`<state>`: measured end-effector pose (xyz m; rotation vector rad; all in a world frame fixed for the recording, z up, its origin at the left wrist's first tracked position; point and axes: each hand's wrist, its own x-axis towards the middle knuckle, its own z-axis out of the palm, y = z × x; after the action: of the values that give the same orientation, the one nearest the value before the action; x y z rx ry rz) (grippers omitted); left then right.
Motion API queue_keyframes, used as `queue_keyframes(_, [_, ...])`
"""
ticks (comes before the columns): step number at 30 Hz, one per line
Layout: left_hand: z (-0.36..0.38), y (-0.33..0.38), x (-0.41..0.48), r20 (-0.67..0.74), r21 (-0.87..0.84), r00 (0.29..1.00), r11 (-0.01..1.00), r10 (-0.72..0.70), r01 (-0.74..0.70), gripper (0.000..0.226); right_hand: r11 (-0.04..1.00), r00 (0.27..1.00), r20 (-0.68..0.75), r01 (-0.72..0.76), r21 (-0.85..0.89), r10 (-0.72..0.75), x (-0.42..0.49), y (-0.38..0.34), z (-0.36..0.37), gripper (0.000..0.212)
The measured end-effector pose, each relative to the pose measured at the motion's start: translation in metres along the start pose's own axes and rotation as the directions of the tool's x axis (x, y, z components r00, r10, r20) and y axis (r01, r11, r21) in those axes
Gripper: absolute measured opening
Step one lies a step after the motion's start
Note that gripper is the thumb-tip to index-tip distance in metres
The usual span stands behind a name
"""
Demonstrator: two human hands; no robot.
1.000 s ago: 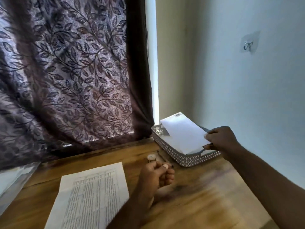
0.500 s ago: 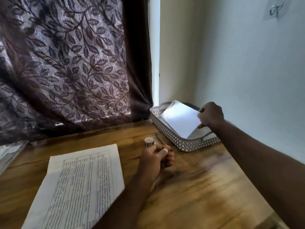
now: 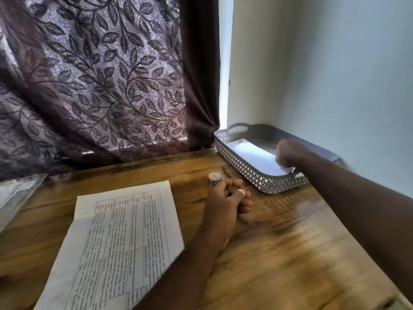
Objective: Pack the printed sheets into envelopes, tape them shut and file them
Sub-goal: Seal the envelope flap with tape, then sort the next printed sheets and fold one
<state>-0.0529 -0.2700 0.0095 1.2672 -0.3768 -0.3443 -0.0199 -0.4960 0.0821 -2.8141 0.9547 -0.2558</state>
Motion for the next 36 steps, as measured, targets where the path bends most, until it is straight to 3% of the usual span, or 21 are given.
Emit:
queue_keyframes(3, [0.0, -0.003, 0.002, 0.023, 0.033, 1.0, 0.999, 0.016, -0.017, 0.016, 1.0, 0.999, 0.045, 0.004, -0.021, -0.003, 0.001, -0.003, 0.001, 0.005])
queue_keyframes(8, [0.002, -0.005, -0.001, 0.074, 0.105, 0.996, 0.993, 0.047, -0.055, 0.013, 0.996, 0.989, 0.132, -0.067, 0.059, 0.058, 0.001, -0.004, -0.001, 0.029])
queue_keyframes(11, [0.002, -0.003, -0.003, 0.084, 0.123, 0.996, 0.991, 0.041, -0.052, 0.013, 0.986, 0.999, 0.051, 0.008, 0.167, -0.016, -0.008, -0.004, -0.01, 0.01])
queue_keyframes(16, [0.003, 0.007, -0.003, 0.073, 0.151, 0.992, 0.982, 0.1, -0.11, 0.017, 0.908, 0.958, -0.171, 0.276, 0.317, -0.231, -0.046, -0.023, -0.023, 0.026])
queue_keyframes(20, [-0.004, 0.029, -0.015, -0.065, 0.099, 0.975, 0.973, 0.215, -0.208, 0.017, 0.827, 0.897, -0.297, 0.423, 0.369, -0.327, -0.098, -0.06, -0.018, 0.022])
queue_keyframes(24, [-0.034, 0.046, -0.029, -0.175, 0.188, 0.934, 0.942, 0.31, -0.278, 0.018, 0.778, 0.884, -0.311, 0.459, 0.43, -0.35, -0.136, -0.094, -0.007, 0.026])
queue_keyframes(28, [-0.092, 0.06, -0.048, -0.28, 0.431, 0.884, 0.871, 0.376, -0.234, 0.02, 0.759, 0.9, -0.239, 0.435, 0.484, -0.364, -0.165, -0.126, 0.02, 0.023])
queue_keyframes(34, [-0.182, 0.074, -0.073, -0.391, 0.575, 0.849, 0.814, 0.356, -0.076, 0.013, 0.744, 0.898, -0.141, 0.426, 0.516, -0.416, -0.187, -0.164, 0.065, 0.026])
queue_keyframes(36, [-0.208, 0.074, -0.078, -0.388, 0.698, 0.832, 0.716, 0.397, -0.016, 0.014, 0.765, 0.905, -0.121, 0.411, 0.496, -0.408, -0.188, -0.169, 0.072, 0.021])
